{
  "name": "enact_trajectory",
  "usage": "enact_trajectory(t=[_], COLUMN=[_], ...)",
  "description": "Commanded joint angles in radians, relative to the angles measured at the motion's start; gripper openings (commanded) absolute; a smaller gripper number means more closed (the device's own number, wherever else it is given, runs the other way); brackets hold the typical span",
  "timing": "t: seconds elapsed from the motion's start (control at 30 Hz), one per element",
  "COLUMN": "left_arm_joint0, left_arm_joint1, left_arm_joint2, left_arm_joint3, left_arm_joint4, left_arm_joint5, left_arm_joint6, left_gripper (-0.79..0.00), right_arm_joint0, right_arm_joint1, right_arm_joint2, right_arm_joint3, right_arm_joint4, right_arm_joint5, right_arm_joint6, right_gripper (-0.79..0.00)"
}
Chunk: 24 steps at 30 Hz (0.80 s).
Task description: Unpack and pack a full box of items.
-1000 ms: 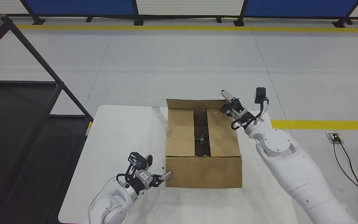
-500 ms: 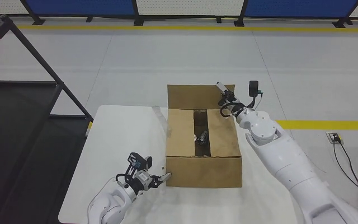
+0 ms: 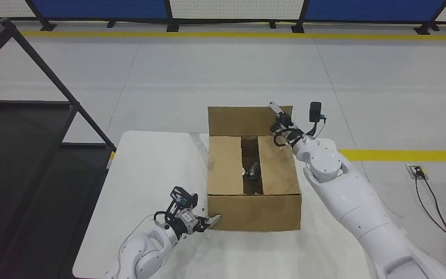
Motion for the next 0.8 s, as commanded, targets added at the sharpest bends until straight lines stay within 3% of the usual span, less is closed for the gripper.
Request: enact_trajectory(t=[0.0,0.33,0.77], left_arm_joint0=[0.000,0.021,0.025], left_arm_joint1=[0.000,0.007,0.012], left_arm_joint2=[0.002,-0.020,-0.026], left_arm_joint3=[0.002,0.003,0.005], left_arm_joint4=[0.001,-0.010,-0.017], left_arm_joint5=[0.001,0.004,-0.008], left_arm_joint6=[-0.002,0.018,0.028], left_gripper=[0.000,0.000,0.000], right_arm_joint0=[0.016,0.101,0.193], right_arm_joint1=[-0.014,-0.124,-0.230], right_arm_joint2=[-0.011,-0.102,-0.130], right_arm_joint3=[0.017,0.186,0.405], right_arm_joint4=[-0.017,-0.102,-0.112], right_arm_joint5=[0.027,0.073,0.155], right_arm_joint6=[-0.028,-0.170,-0.034], right_gripper=[0.000,0.000,0.000])
